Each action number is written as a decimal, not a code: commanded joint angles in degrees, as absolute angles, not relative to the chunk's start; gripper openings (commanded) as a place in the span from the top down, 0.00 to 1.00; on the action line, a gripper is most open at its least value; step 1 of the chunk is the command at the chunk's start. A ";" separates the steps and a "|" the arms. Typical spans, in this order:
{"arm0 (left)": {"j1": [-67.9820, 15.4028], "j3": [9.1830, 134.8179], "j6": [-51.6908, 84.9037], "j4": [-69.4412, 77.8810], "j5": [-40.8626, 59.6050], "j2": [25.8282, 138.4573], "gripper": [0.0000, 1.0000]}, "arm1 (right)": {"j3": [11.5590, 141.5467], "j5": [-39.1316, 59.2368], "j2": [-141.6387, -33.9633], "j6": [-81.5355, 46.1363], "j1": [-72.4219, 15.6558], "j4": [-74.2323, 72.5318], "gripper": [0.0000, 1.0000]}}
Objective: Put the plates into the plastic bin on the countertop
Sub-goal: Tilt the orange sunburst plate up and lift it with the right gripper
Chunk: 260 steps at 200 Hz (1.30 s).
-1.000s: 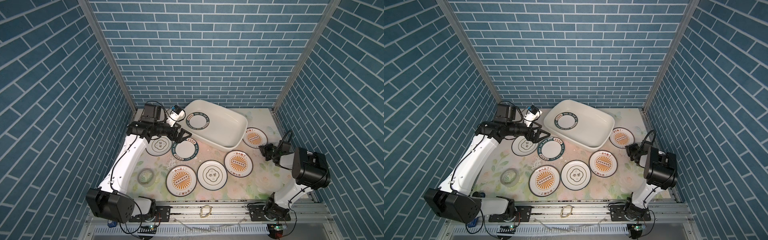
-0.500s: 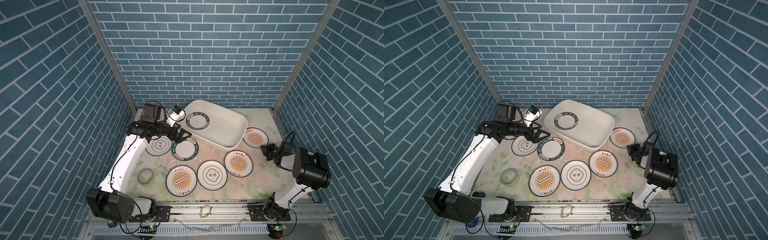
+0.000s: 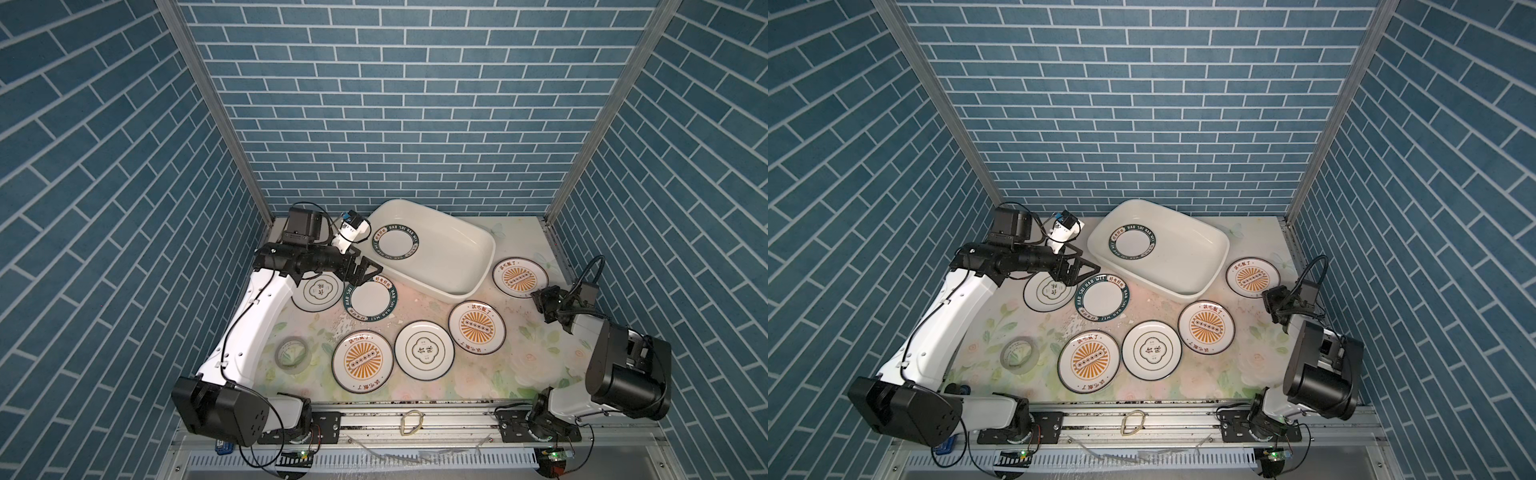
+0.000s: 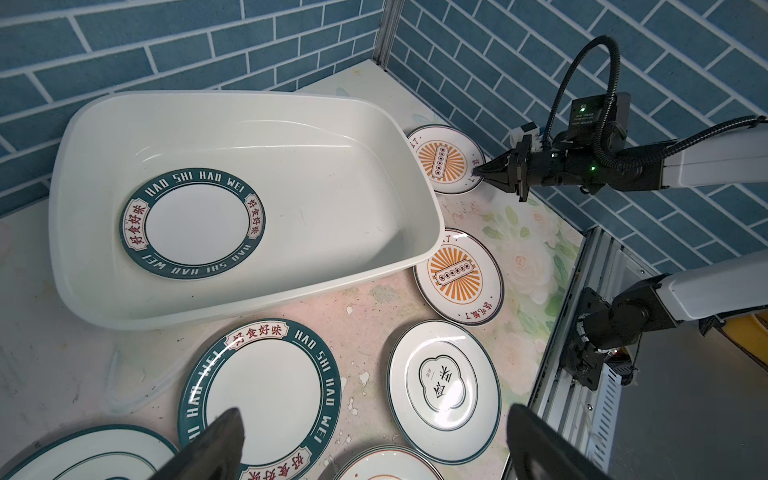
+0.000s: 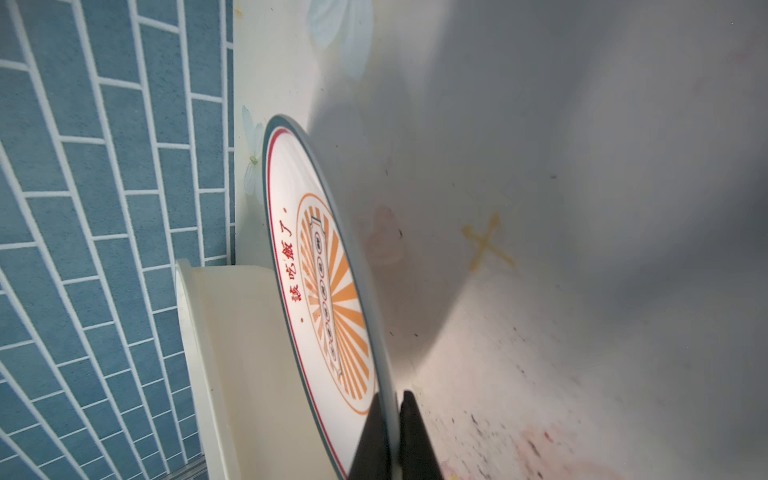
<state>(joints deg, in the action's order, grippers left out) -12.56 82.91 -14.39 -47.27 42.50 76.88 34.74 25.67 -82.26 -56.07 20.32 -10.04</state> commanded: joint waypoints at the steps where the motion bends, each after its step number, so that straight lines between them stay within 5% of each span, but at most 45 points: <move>1: -12.92 83.45 -14.64 -47.62 42.40 76.78 0.00 | 37.59 22.34 -77.78 -50.22 20.69 -2.22 1.00; 260: -12.85 81.00 -14.75 -48.48 40.96 71.08 0.00 | 42.10 21.62 -49.24 -40.05 20.98 27.36 1.00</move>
<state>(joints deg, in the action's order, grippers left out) -12.58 82.48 -14.17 -47.29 41.30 72.62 40.45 20.29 -51.03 -42.61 20.75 25.50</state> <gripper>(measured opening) 0.995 0.070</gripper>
